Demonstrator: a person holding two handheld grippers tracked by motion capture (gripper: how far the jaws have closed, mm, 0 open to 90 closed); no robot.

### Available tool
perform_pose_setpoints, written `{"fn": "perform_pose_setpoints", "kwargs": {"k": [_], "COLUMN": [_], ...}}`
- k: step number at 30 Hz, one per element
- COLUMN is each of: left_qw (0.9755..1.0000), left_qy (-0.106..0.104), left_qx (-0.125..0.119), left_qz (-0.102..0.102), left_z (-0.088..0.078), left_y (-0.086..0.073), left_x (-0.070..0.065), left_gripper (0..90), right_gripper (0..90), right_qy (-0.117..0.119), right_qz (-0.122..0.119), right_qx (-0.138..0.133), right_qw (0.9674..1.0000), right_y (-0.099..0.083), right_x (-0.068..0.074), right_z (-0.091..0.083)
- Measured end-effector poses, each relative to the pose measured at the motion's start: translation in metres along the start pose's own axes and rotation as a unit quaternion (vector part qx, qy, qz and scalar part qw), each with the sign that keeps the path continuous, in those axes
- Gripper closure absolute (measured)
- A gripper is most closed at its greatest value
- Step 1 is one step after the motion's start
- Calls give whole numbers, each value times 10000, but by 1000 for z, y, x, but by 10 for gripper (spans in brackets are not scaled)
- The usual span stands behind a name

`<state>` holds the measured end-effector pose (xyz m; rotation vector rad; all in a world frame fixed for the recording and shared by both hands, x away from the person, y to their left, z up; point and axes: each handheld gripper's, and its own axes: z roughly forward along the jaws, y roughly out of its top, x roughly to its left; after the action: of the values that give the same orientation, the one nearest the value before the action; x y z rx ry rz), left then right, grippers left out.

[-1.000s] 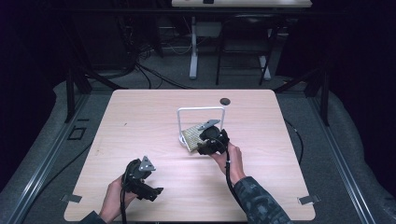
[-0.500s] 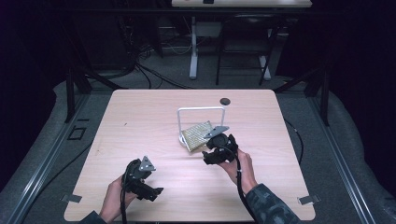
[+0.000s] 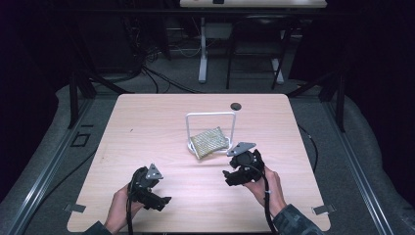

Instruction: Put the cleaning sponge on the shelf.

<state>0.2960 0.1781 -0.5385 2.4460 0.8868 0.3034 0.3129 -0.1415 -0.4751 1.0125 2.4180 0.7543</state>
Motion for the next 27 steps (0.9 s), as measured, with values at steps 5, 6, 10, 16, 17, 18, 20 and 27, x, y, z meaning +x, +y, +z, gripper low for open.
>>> {"fn": "perform_pose_setpoints", "kwargs": {"k": [5, 6, 10, 16, 17, 18, 20, 27], "left_qw": [10000, 10000, 10000, 10000, 10000, 10000, 10000, 10000], "left_qy": [1, -11, -9, 8, 10, 19, 34, 26], "left_qx": [-7, -5, -4, 5, 14, 8, 13, -18], "left_qz": [-12, -29, -16, -3, 2, 17, 24, 28], "left_z": [0, 1, 0, 0, 0, 0, -1, -2], "left_y": [0, 0, -1, 0, 0, 0, 0, 0], "left_x": [0, 0, 0, 0, -1, 0, 0, 1], "left_gripper": [36, 37, 36, 37, 37, 37, 37, 37], "right_gripper": [143, 143, 136, 88, 77, 68, 63, 58], "right_qy": [40, 31, 7, -47, -83, -75, 4, -78], "right_qz": [148, 175, 232, 361, 394, 431, 592, 613], "right_qx": [12, -9, 24, 215, 269, 325, 426, 909], "right_qw": [9999, 9998, 9997, 9991, 9988, 9985, 9973, 9939], "right_y": [-20, -25, -46, -82, -86, -90, -97, -118], "right_x": [-5, -6, -9, -14, -14, -16, -18, -25], "right_z": [-7, -9, -15, -21, -21, -22, -21, -7]}}
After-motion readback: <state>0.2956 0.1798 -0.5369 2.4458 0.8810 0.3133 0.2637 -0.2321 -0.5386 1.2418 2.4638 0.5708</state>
